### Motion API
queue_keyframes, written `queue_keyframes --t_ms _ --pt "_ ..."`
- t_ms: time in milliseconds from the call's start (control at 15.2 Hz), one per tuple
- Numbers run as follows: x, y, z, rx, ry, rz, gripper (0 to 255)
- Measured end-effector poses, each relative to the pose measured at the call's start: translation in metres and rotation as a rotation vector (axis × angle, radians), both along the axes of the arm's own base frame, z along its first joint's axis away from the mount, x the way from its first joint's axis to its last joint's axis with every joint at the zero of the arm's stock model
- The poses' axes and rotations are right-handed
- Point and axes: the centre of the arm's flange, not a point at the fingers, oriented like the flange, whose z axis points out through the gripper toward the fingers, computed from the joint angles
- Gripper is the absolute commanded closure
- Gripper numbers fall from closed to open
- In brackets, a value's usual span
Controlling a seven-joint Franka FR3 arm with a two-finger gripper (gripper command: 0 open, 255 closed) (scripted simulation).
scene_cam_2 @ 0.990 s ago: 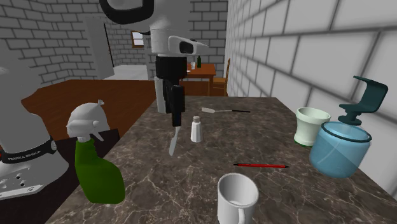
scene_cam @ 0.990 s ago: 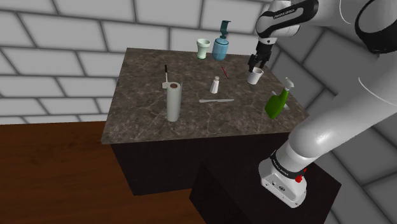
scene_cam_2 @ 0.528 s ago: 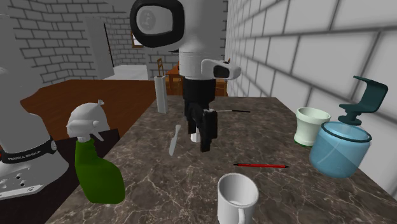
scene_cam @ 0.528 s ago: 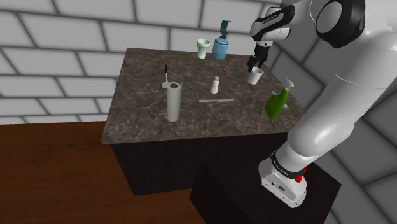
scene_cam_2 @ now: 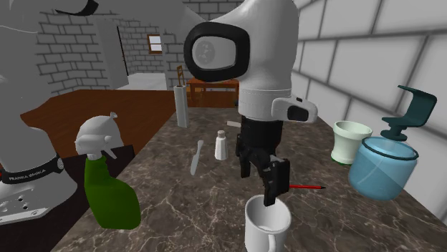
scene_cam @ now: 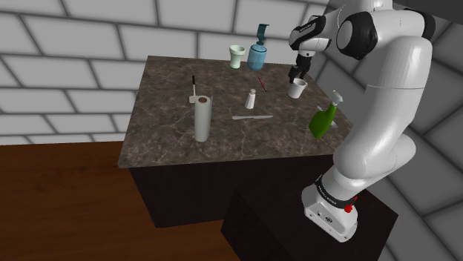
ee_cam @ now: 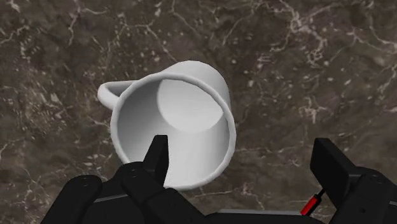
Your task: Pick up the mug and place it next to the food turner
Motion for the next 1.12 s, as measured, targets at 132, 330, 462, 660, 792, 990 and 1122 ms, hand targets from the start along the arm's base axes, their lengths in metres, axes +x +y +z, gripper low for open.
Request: queue_keyframes --t_ms 132,330,462,660,792,990,1122 --pt "0.002 -0.005 -0.010 0.000 0.000 0.002 0" --pt "0.002 -0.008 -0.027 0.000 0.000 0.002 0" --pt "0.002 -0.009 -0.036 0.000 0.000 0.002 0" --pt "0.001 -0.008 -0.040 0.000 -0.001 0.002 0" --pt "0.001 -0.008 -0.041 0.000 -0.001 0.002 0" --pt "0.001 -0.008 -0.041 0.000 -0.001 0.002 255" --pt "0.001 -0.008 -0.041 0.000 -0.001 0.002 255"
